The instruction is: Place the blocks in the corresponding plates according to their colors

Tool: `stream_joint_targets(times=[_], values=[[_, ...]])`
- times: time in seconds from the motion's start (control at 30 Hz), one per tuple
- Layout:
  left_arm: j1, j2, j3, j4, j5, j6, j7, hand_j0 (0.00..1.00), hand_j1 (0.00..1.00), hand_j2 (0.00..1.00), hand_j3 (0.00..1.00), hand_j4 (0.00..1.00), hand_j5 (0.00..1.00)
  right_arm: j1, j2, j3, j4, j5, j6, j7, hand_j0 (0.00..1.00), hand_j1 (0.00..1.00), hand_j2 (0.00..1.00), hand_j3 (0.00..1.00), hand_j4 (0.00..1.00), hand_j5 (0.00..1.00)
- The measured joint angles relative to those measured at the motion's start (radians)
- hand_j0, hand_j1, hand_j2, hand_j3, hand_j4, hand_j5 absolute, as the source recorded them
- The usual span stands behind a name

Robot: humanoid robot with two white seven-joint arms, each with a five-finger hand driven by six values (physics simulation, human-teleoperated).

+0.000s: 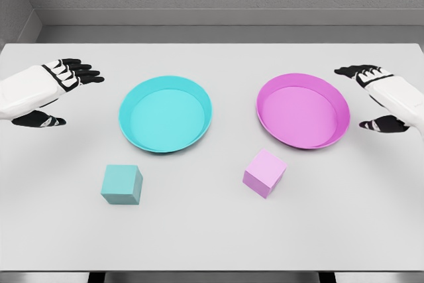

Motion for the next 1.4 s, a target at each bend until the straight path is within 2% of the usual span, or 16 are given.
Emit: stream_joint_targets(times=[0.13, 0.2, 0.27, 0.33, 0.43, 0.57, 0.73, 0.93, 1.1, 1.4], values=[[0.000, 0.001, 0.000, 0.000, 0.000, 0.000, 0.000, 1.00, 1.00, 1.00, 1.00, 1.00, 1.00, -0.005, -0.001, 0.001, 0.000, 0.004, 0.000, 0.006, 1.00, 1.00, 1.00, 1.00, 1.00, 1.00], [0.000, 0.001, 0.000, -0.001, 0.000, 0.000, 0.000, 1.00, 1.00, 1.00, 1.00, 1.00, 1.00, -0.040, 0.005, 0.001, 0.000, 0.006, 0.000, 0.057, 1.00, 1.00, 1.00, 1.00, 1.00, 1.00], [0.041, 0.005, 0.003, -0.012, -0.002, 0.000, 0.000, 1.00, 1.00, 1.00, 1.00, 1.00, 1.00, -0.067, 0.026, 0.002, 0.000, 0.007, -0.001, 0.139, 1.00, 1.00, 1.00, 1.00, 1.00, 1.00], [0.041, 0.013, 0.004, -0.030, -0.005, 0.000, -0.024, 1.00, 1.00, 1.00, 1.00, 1.00, 1.00, -0.086, 0.040, 0.003, 0.000, 0.009, -0.001, 0.203, 1.00, 1.00, 1.00, 1.00, 1.00, 1.00], [0.066, 0.019, 0.000, -0.062, -0.009, 0.000, -0.082, 1.00, 1.00, 1.00, 1.00, 1.00, 1.00, -0.219, 0.065, 0.044, 0.000, 0.010, -0.021, 0.322, 1.00, 1.00, 1.00, 1.00, 1.00, 1.00], [0.071, 0.023, -0.002, -0.097, -0.013, -0.001, -0.162, 1.00, 1.00, 1.00, 1.00, 1.00, 1.00, -0.239, 0.102, 0.111, 0.000, 0.012, -0.086, 0.470, 1.00, 1.00, 1.00, 1.00, 1.00, 1.00], [0.092, -0.003, -0.004, -0.128, -0.034, -0.001, -0.212, 1.00, 1.00, 1.00, 1.00, 1.00, 1.00, -0.245, 0.103, 0.128, -0.001, 0.014, -0.225, 0.628, 1.00, 1.00, 1.00, 1.00, 1.00, 1.00], [0.149, -0.065, -0.009, -0.141, -0.039, -0.001, -0.220, 1.00, 1.00, 1.00, 1.00, 1.00, 1.00, -0.284, 0.110, 0.135, -0.002, 0.014, -0.266, 0.674, 1.00, 1.00, 1.00, 1.00, 1.00, 1.00], [0.179, -0.092, -0.022, -0.146, -0.043, -0.001, -0.227, 1.00, 1.00, 1.00, 1.00, 1.00, 1.00, -0.364, 0.140, 0.174, -0.002, 0.013, -0.271, 0.678, 1.00, 1.00, 1.00, 1.00, 1.00, 1.00], [0.195, -0.096, -0.025, -0.151, -0.052, -0.001, -0.252, 1.00, 1.00, 1.00, 1.00, 1.00, 1.00, -0.376, 0.188, 0.254, -0.002, 0.014, -0.343, 0.681, 1.00, 1.00, 1.00, 1.00, 1.00, 1.00]])
